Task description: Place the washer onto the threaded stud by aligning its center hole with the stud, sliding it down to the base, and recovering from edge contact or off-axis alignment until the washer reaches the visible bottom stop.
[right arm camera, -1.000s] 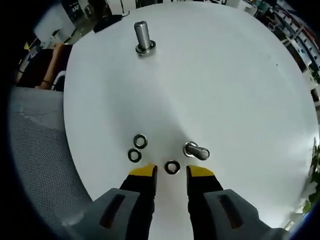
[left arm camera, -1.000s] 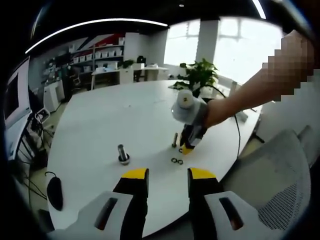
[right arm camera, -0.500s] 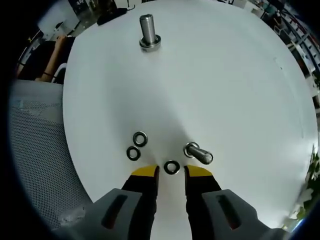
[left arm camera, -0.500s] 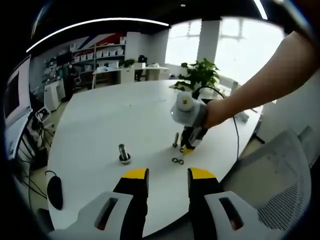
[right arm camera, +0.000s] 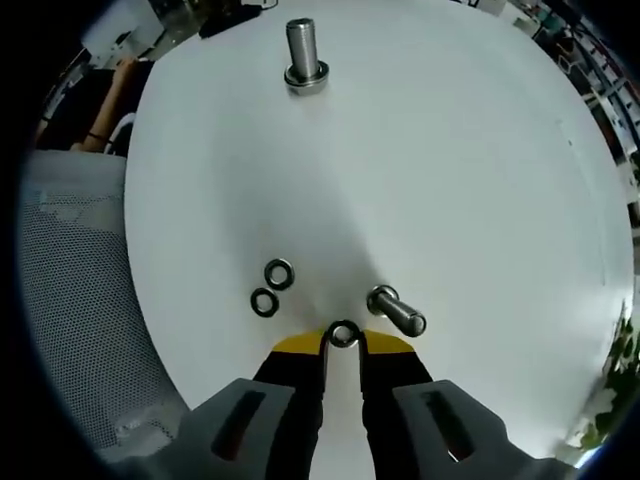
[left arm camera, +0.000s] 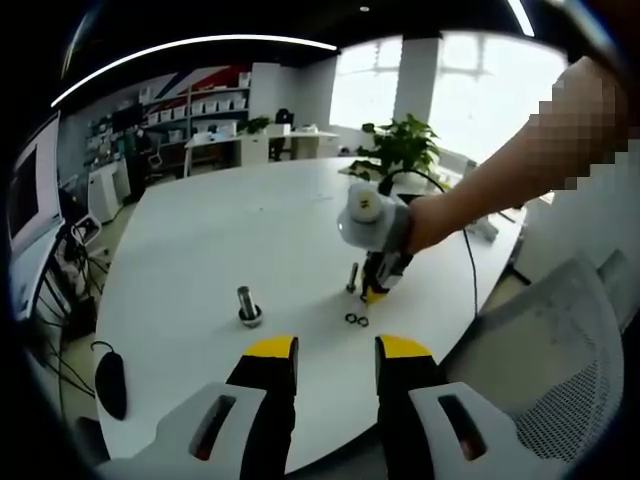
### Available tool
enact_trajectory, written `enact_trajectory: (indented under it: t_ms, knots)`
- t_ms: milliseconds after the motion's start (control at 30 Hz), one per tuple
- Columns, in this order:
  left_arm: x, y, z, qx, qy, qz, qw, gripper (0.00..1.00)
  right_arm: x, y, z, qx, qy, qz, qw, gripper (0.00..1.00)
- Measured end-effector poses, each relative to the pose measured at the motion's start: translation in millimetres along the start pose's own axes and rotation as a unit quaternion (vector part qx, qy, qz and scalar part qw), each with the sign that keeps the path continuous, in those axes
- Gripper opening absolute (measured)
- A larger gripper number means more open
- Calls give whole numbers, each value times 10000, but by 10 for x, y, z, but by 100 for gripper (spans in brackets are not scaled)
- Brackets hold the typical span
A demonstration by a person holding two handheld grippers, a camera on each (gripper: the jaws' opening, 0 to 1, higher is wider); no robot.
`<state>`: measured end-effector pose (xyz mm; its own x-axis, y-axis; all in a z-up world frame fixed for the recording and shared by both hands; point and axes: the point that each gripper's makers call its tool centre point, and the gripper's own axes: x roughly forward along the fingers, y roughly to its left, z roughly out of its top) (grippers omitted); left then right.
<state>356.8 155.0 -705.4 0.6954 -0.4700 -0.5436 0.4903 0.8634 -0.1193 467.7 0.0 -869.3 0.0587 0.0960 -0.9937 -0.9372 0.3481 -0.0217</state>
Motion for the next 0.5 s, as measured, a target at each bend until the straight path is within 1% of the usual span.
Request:
enact_trajectory:
  t_ms: [67,200,267,333,400,500]
  knots:
    - [1,0,1,-2,-2,-4,10000,29,0,-5,-2,2,42,-6,10000,15]
    - [-1,-1,-2,18,7,0,10000,28,-6,-3,-8,149,67,-29,9999,14]
    - [-3,0,-7,30,16,9,10000,28,-9,-5,-10,225,18,-47,9997,14]
    - [-4,4,-10,26,23,13,10000,28,-15,6,-18,141,-59,-79,9999,14]
    - [-8,9,-5,23,11,24,10000,28,-9,-7,-18,295,-204,-81,9993,14]
    - [-10,17,-5,17,9,47,10000,28,-20,-11,-23,357,-333,-81,9988,14]
